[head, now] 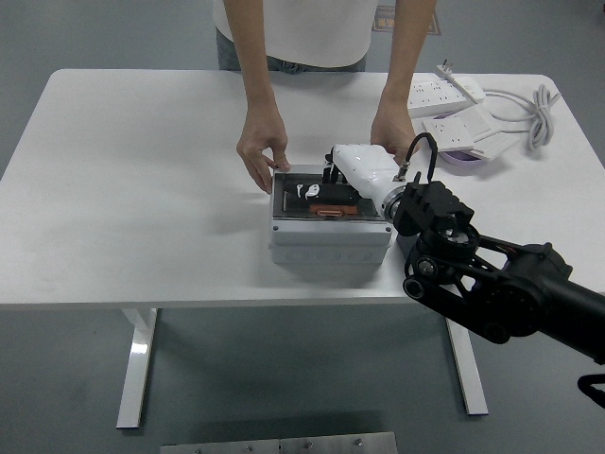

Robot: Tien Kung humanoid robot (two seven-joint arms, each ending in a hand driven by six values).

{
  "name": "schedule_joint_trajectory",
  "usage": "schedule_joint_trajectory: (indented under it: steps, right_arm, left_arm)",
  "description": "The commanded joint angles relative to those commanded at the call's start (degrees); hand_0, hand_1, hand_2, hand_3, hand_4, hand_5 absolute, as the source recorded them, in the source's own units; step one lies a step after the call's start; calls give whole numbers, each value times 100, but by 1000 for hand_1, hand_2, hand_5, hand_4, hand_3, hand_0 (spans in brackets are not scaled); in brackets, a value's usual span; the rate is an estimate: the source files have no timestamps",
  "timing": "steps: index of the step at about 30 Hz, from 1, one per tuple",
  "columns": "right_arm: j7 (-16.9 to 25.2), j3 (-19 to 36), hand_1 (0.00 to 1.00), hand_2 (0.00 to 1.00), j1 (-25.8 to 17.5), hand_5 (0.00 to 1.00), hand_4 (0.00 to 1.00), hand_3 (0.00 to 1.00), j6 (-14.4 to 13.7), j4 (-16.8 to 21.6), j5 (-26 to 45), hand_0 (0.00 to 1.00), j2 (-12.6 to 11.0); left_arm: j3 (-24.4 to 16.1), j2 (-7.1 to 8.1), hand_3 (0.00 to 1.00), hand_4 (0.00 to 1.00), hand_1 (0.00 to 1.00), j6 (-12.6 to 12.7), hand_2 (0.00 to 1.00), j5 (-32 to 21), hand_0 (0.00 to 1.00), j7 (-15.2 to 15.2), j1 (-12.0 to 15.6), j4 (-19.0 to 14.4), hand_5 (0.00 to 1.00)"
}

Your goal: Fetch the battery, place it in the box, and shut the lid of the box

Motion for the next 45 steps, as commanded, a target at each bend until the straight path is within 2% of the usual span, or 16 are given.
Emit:
schedule_joint_trajectory:
  steps: [6,11,16,18,19,22,24,25,30,36,37,42,43,45]
  right_arm:
    - [-46,146,504,521,-33,998,969,443,113,38,-35,567,-33]
    - [-145,564,506,519,-198,998,967,455,345,113,-150,554,-112]
    - [57,1236,503,513,-671,998,964,458,465,342,9,547,-283]
    - [273,1572,503,513,-904,998,964,458,633,423,245,547,-335]
    - [400,1750,448,475,-1022,998,959,439,710,439,385,501,-353]
    - [808,2242,448,475,-1332,998,959,439,835,345,832,501,-350]
    - [1168,2594,448,475,-1478,998,959,439,792,211,1225,501,-339]
    - [1312,2712,371,421,-1522,998,941,398,739,153,1384,354,-335]
    - [2374,3350,371,421,-1710,998,941,398,179,-167,2502,354,-314]
    - [3624,3523,384,444,-1839,998,929,418,-411,-363,3827,350,-272]
    - [3806,3527,507,554,-1855,910,919,517,-451,-392,4033,588,-266]
    - [4633,3529,507,554,-1915,910,919,517,-513,-516,5134,588,-297]
    - [4798,3524,489,536,-1924,792,874,512,-517,-534,5409,565,-312]
    - [5020,3518,489,536,-1933,792,874,512,-502,-556,5804,565,-332]
  left_arm:
    - [-2,-8,585,562,690,-4,602,17,589,-3,-2,1,2]
    - [-26,-21,585,563,690,-17,602,55,589,17,4,-8,2]
    - [-39,-41,585,562,690,-18,603,63,589,31,18,-15,2]
    - [-40,-55,585,562,690,-19,603,64,589,40,28,-18,2]
    - [-40,-64,584,562,690,-18,602,61,589,46,34,-21,2]
    - [-47,-90,584,562,690,-25,602,72,589,59,42,-28,2]
    - [-48,-105,584,562,690,-29,602,78,589,54,38,-26,2]
    - [-49,-109,584,560,690,-29,603,78,589,50,34,-25,2]
    - [-51,-129,584,560,690,-23,603,77,589,29,13,-16,2]
    - [-57,-155,584,561,690,-27,603,85,589,35,19,-19,2]
    - [-61,-158,584,560,691,-27,604,89,589,37,19,-20,2]
    - [-57,-179,584,560,691,-20,604,72,589,28,18,-16,2]
    - [-56,-184,584,558,690,-22,603,70,589,30,18,-16,2]
    - [-51,-193,584,558,690,-19,603,53,589,26,19,-13,2]
